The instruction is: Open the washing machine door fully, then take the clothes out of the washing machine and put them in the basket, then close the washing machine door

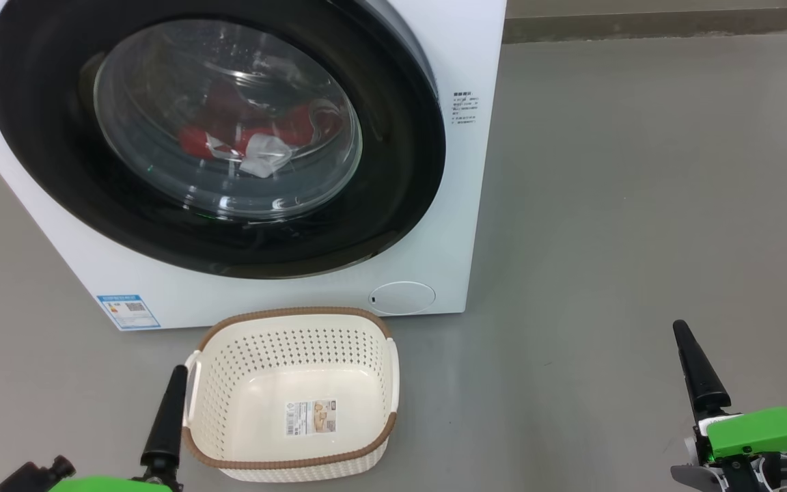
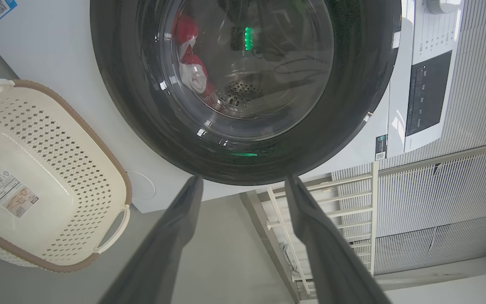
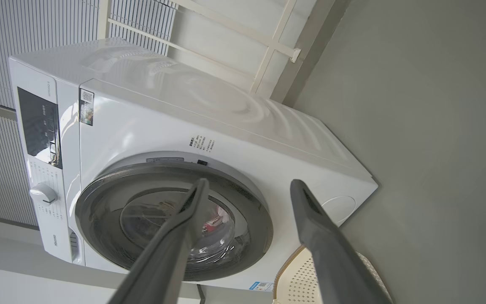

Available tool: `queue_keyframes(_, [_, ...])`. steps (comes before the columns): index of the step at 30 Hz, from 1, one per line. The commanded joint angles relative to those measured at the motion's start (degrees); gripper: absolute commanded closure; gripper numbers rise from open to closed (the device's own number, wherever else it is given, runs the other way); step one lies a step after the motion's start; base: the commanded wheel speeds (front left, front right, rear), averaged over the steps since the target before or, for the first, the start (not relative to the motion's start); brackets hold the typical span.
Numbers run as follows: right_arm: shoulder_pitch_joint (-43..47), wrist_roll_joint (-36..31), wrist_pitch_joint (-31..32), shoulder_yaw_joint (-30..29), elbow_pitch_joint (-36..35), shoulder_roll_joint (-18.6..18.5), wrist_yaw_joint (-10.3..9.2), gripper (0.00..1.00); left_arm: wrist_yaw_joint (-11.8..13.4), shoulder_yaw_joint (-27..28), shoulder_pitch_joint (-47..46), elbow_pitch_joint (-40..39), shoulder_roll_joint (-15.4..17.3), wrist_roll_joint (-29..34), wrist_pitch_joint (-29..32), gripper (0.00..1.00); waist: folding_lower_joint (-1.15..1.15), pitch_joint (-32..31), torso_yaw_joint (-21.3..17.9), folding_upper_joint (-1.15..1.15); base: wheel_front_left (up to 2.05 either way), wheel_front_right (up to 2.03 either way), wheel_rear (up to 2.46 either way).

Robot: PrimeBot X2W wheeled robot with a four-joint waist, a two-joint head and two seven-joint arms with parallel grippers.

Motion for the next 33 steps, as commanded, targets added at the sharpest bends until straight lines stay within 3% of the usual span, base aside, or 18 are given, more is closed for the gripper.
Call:
queue_keyframes(1, [-2.7, -1.8, -0.7, 0.2, -2.0, -0.9, 0.02, 0.0, -0.1, 0.5, -2.8, -2.1, 0.8, 1.9, -0.5, 0.0, -0.01, 0.0, 0.0, 0.0, 0.0, 0.0, 0.0])
queue_keyframes(20, [-2.2, -25.3, -3.9, 3.1, -3.7, -1.1, 0.02, 0.0, 0.2, -2.4, -2.5, -5.3, 1.4, 24.4, -3.8, 0.0, -0.01, 0.0, -0.1, 0.0, 0.0, 0.0, 0.0])
queue_keyframes(33, [-1.9, -35.4, -6.0, 3.5, -2.8, -0.7, 0.02, 0.0, 1.8, -4.4, -2.3, -4.8, 2.1, 34.8, -5.8, 0.0, -0.01, -0.2, 0.0, 0.0, 0.0, 0.0, 0.0])
